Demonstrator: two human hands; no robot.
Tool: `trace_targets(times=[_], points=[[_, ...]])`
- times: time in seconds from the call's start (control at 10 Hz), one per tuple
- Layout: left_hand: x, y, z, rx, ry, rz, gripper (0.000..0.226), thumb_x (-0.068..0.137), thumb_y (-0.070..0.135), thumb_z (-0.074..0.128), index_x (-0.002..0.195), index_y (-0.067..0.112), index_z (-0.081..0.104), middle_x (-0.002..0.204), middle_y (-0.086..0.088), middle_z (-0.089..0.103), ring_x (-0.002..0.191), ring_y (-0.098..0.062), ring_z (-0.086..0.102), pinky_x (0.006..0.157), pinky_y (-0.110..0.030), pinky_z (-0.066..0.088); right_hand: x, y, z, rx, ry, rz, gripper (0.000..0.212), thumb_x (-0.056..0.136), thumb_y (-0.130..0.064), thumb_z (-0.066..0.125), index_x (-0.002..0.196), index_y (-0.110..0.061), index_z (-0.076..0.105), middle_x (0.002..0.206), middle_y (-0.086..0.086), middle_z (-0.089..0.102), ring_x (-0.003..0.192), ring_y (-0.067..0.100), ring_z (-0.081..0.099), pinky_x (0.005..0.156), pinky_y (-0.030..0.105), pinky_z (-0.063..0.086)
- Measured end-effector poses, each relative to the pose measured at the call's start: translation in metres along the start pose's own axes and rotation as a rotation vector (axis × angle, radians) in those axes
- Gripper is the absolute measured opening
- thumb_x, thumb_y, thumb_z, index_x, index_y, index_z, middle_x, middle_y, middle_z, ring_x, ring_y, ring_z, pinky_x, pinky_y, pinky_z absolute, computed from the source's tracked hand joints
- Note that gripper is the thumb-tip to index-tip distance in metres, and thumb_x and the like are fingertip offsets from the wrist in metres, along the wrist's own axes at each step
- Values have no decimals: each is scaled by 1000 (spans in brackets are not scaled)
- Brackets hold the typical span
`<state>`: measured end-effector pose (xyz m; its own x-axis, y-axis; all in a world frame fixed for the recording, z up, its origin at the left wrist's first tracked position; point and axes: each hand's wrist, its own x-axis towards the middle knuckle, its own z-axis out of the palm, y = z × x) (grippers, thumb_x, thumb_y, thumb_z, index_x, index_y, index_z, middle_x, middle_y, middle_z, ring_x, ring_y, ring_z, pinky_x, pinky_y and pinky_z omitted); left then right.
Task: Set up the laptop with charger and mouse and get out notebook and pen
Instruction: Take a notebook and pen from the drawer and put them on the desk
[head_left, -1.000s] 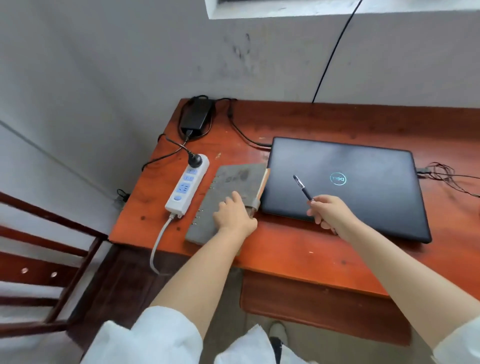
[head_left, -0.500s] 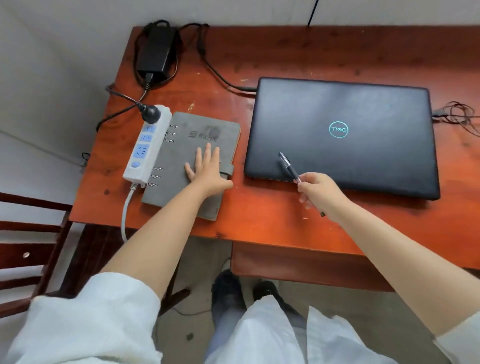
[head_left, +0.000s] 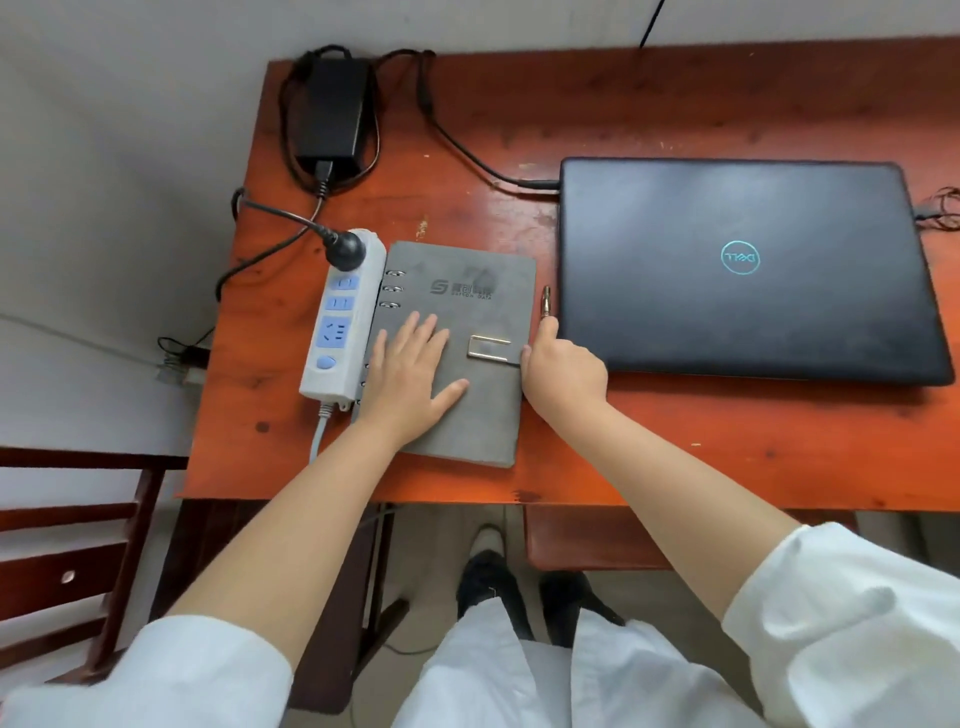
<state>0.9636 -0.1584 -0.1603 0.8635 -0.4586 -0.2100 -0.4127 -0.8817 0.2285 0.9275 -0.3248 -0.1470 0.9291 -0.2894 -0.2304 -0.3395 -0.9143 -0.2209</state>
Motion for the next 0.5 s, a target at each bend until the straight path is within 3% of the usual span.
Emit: trace_targets(times=[0.1, 0.2, 0.3, 0.4, 0.5], points=[[1, -3, 3, 90, -19, 13, 69, 90, 52, 40, 145, 15, 21, 158, -4, 14, 146, -21, 5, 117, -50, 1, -15, 2, 1, -7, 34, 0, 25, 96, -20, 38, 110, -1, 44, 98, 20, 70, 88, 38, 67, 58, 32, 43], [0, 1, 9, 117, -16, -13, 71, 89, 57, 33, 147, 19, 16, 158, 0, 10, 146, -19, 3, 114, -58, 3, -47, 4, 3, 81, 20, -82, 32, 92, -29, 48, 112, -4, 49, 107, 18, 62, 95, 35, 61, 67, 37, 48], [0, 4, 10, 119, -6, -31, 68, 89, 58, 30, 146, 23, 16, 158, 2, 11, 145, -20, 5, 110, -62, 10, -75, -1, 11, 65, -139, -251, 64, 80, -43, 64, 132, -12, 43, 125, 19, 49, 107, 34, 51, 82, 38, 49], [3, 5, 8, 96, -35, -46, 66, 89, 58, 30, 145, 26, 18, 158, 5, 12, 145, -21, 5, 107, -63, 14, -79, -1, 18, 8, -155, -267, 69, 80, -36, 68, 138, -14, 37, 135, 23, 41, 118, 35, 44, 93, 41, 44], [3, 10, 3, 42, -22, -55, 64, 87, 57, 36, 143, 26, 26, 156, 4, 19, 144, -21, 10, 105, -61, 20, -82, 6, 18, 77, -75, -265, 59, 74, -12, 77, 124, 4, 52, 115, 33, 57, 98, 46, 58, 79, 49, 54]])
